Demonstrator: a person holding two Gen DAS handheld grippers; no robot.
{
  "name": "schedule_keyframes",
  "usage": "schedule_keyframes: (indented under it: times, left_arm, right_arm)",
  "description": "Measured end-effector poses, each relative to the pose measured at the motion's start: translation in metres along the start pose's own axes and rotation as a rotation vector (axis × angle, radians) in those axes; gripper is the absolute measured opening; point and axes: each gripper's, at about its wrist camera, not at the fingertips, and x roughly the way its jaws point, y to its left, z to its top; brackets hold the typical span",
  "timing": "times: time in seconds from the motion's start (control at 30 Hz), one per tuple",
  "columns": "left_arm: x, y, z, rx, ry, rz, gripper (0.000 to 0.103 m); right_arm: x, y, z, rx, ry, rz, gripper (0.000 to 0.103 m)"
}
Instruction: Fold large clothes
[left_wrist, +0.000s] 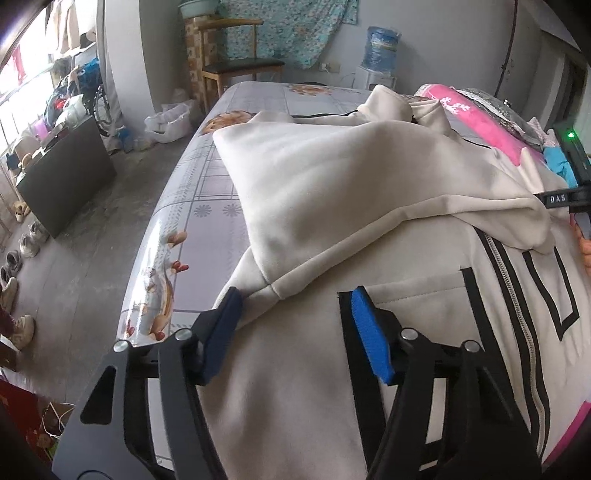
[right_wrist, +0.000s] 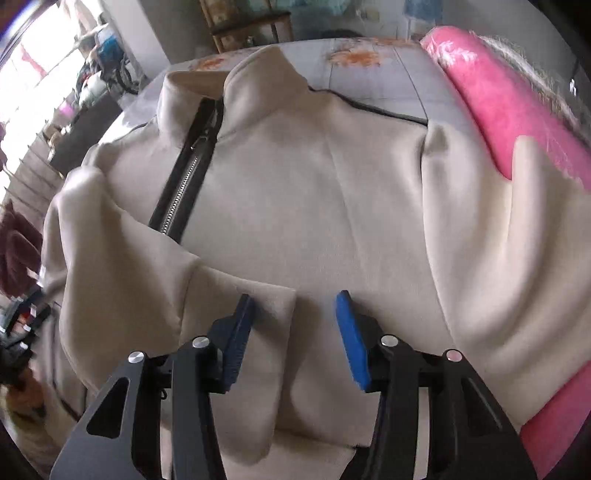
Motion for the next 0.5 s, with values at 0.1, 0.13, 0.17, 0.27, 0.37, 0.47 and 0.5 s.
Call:
schedule_keyframes:
  times: [0.1,0.13,0.17,0.27,0.37,0.47,0.5]
  left_arm:
    - [0.0,0.0,0.0,-0.004,-0.004,0.006,0.053]
    - [-0.001,0.001,-0.001,-0.007,-0.006,0.008,0.052]
    - [-0.001,0.002,-0.001,-0.011,-0.009,0.008,0.05]
    - [-0.001,0.004,-0.001,-0.025,-0.016,0.013,0.043]
    - [-0.002,0.008,-0.001,-0.042,-0.02,0.003,0.039]
    - [-0.002,0.011,0.0,-0.043,-0.018,-0.006,0.038]
    - [-0.002,0.011,0.0,-0.045,-0.018,-0.009,0.038]
  right_arm:
    - [-0.005,0.011,-0.008,-0.045,0.005,0.015,0.019]
    - [-0.006,0.015,-0.01,-0.071,0.005,0.006,0.018]
    - [-0.008,0.018,-0.012,-0.088,0.006,0.005,0.012]
    - [-0.019,0.024,-0.012,-0.133,-0.024,-0.005,0.006]
    - [-0.057,0.021,0.002,-0.163,-0.169,-0.043,0.005]
    - [-0.099,0.009,0.018,-0.128,-0.31,-0.087,0.005]
    - [-0.107,0.004,0.023,-0.116,-0.341,-0.115,0.005]
